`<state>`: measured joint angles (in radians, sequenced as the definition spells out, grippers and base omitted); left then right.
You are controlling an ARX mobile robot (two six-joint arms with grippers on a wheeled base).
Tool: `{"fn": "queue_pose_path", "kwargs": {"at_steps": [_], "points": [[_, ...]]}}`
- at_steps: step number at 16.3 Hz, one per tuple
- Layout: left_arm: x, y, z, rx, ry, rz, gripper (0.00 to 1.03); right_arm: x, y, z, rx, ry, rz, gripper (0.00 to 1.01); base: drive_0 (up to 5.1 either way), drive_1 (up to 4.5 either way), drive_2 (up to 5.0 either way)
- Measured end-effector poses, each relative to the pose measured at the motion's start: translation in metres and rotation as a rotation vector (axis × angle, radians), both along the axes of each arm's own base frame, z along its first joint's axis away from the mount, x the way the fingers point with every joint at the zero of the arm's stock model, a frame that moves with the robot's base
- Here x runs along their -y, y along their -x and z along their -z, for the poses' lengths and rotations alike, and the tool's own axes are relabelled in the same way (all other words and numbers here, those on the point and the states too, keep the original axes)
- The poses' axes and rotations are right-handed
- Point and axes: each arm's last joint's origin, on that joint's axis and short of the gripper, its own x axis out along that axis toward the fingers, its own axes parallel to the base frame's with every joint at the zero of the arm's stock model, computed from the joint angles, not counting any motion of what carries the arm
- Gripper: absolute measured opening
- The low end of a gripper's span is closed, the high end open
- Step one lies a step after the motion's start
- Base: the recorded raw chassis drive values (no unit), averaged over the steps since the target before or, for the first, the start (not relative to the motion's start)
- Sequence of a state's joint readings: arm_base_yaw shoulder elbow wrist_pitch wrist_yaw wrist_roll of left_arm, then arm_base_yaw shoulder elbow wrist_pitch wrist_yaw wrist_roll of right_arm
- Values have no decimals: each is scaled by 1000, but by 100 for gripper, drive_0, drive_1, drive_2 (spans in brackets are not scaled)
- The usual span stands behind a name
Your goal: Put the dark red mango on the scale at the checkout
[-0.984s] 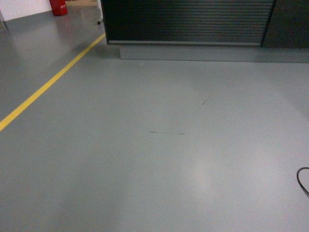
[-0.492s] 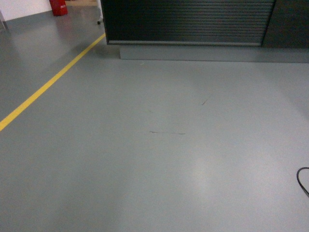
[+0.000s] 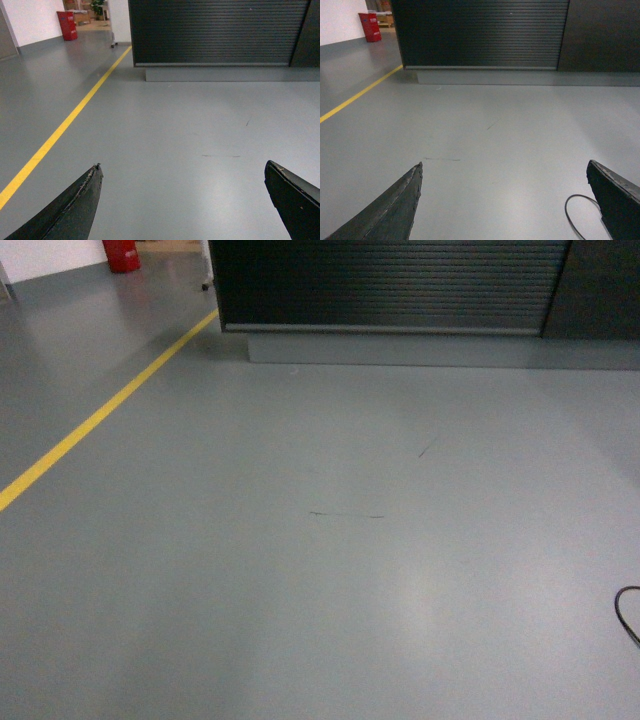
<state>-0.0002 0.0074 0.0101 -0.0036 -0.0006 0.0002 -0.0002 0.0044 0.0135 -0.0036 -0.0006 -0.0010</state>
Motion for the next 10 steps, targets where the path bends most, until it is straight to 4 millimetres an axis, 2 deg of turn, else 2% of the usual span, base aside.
{"fn": "queue_pose_path", "kwargs": {"at_steps": [2,10], "points": [[0,0,0,0,0,0,98,0,0,0,0,0,0,98,0,0,0],[0,0,0,0,0,0,98,0,0,0,-1,0,0,98,9,433,-415]]}}
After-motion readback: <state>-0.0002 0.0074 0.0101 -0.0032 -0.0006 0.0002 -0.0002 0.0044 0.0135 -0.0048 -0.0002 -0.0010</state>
